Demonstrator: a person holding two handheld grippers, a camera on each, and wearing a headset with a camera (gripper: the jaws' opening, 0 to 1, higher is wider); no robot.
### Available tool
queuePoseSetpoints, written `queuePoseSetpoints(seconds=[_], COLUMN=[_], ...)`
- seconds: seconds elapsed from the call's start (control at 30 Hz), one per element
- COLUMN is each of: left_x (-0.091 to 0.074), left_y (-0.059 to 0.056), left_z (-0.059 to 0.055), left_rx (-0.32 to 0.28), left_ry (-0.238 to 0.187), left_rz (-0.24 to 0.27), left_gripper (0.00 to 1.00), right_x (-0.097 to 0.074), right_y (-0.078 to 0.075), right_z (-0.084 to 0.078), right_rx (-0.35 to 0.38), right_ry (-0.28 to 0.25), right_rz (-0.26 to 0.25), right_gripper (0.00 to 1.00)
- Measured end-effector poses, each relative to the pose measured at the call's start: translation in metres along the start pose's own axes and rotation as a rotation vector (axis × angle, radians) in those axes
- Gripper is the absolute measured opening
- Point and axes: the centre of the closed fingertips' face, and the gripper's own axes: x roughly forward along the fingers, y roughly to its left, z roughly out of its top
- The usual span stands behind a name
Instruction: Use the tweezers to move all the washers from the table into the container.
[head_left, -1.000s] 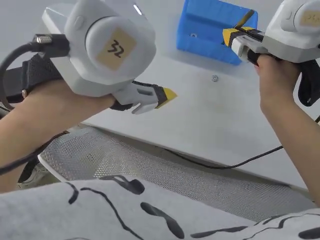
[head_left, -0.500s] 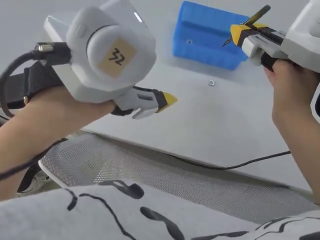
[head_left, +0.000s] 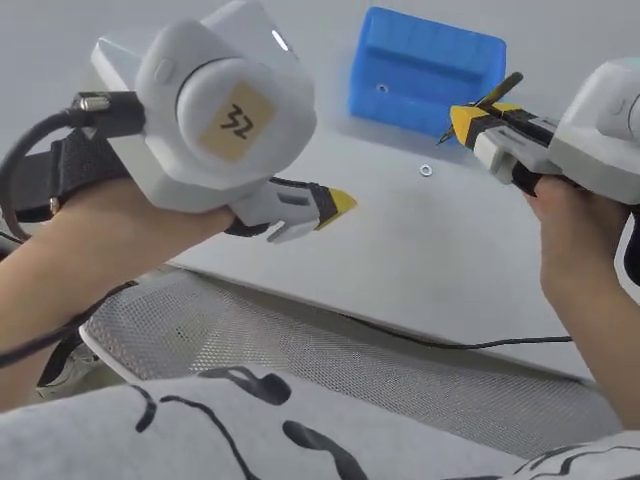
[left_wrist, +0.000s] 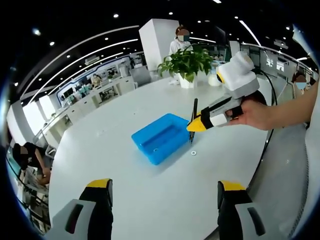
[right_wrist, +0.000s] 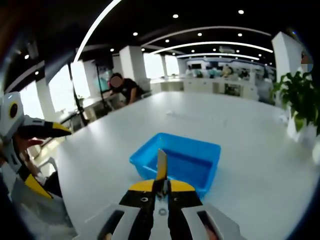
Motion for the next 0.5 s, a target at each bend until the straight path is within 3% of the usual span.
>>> queuePoseSetpoints(seconds=[0.5], left_x=[0.005], left_y=[0.0], left_z=[-0.004], left_rx=[-0.02], left_ry=[0.003], left_rz=[-0.007], left_gripper=[0.88], right_x=[0.01], right_y=[-0.005], right_z=[-0.023], right_rx=[0.014], right_ry=[0.044], right_rz=[-0.002], right_gripper=[0.05])
